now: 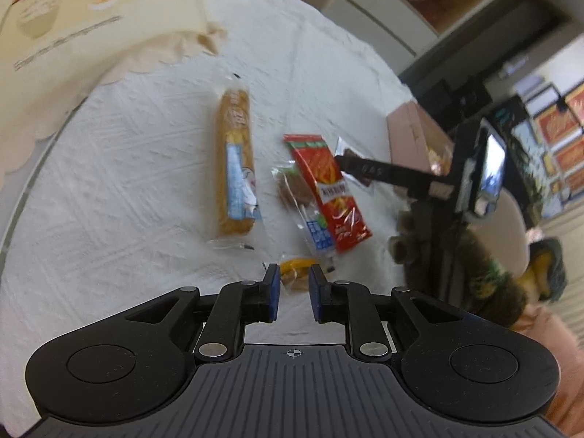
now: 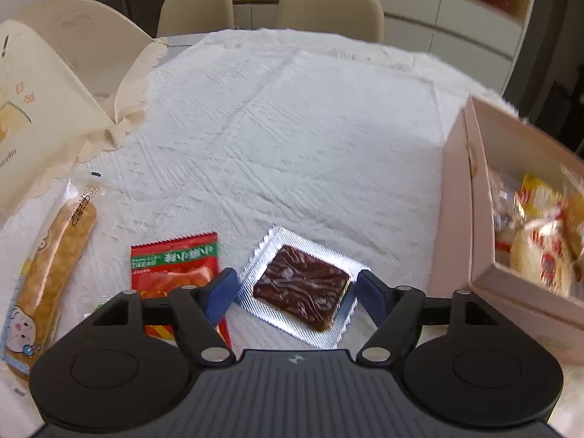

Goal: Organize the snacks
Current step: 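Carry the blue wafer packs toward the pink box while the left tool grasps a lollipop pack, then grasp the brownie square on its foil tray with the right tool while the left tool holds the lollipop pack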

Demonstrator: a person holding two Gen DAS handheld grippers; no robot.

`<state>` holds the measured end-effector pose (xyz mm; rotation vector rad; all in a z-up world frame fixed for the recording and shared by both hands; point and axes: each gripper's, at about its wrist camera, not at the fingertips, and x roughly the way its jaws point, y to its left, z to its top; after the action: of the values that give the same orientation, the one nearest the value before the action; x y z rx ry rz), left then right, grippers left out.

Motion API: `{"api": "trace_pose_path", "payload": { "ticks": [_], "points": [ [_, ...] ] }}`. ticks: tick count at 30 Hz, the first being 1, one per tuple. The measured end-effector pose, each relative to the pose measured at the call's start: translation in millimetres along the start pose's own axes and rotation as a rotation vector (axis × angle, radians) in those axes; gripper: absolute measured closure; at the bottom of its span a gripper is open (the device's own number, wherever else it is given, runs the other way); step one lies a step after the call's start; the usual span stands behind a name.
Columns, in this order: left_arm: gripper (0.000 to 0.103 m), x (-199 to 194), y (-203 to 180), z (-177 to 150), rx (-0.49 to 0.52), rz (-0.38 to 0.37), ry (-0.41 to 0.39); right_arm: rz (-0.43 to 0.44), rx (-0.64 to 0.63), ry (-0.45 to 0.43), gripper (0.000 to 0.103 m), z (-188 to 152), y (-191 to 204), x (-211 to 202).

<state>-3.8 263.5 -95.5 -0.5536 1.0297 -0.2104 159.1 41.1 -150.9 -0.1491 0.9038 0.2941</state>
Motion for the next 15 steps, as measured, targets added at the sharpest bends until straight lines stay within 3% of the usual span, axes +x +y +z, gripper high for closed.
{"api": "trace_pose_path", "payload": {
  "ticks": [1,2,5,9,11,13,15],
  "points": [
    [0.082,5,-4,3,0.017,0.007,0.008,0.011,0.013,0.005,0.030,-1,-4,-1],
    [0.081,12,-8,8,0.031,0.007,0.015,0.008,0.023,0.013,0.039,-2,-6,-3],
    [0.079,31,-17,24,0.026,0.026,0.011,0.021,0.059,0.048,0.054,-7,-9,-18],
    [0.078,61,-23,43,-0.017,0.127,0.020,0.069,0.069,0.090,0.054,-34,-8,-42],
    [0.077,77,-25,52,-0.011,0.151,0.036,0.079,0.064,0.109,0.081,-51,-6,-55],
    [0.075,91,-31,58,0.023,0.178,0.047,0.079,0.057,0.114,0.082,-65,-6,-71],
    [0.065,104,-37,64,0.071,0.209,0.048,0.089,0.062,0.121,0.081,-73,-9,-83]
  ]
}}
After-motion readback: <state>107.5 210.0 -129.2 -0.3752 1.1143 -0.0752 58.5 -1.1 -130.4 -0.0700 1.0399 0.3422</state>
